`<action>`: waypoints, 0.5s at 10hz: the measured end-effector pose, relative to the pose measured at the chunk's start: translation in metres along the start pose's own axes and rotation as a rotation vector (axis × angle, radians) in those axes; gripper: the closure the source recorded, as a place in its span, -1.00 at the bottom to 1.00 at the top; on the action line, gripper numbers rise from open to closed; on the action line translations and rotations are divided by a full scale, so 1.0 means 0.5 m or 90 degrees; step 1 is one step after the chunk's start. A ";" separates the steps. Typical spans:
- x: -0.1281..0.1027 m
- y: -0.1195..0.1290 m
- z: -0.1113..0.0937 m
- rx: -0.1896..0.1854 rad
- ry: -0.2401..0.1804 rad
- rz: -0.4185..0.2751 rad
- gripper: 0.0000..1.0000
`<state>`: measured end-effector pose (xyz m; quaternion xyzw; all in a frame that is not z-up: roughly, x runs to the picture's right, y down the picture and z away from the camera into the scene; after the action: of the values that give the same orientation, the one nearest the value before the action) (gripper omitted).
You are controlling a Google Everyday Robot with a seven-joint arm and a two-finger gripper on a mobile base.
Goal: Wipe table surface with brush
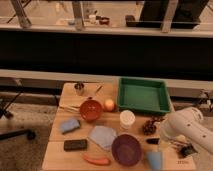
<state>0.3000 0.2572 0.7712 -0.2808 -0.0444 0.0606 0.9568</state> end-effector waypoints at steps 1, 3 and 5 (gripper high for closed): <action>0.012 -0.002 -0.001 0.000 -0.003 0.011 -0.60; 0.036 -0.010 -0.007 0.000 -0.011 0.035 -0.60; 0.049 -0.006 -0.008 -0.004 -0.015 0.049 -0.60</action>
<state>0.3251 0.2559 0.7708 -0.2846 -0.0448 0.1006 0.9523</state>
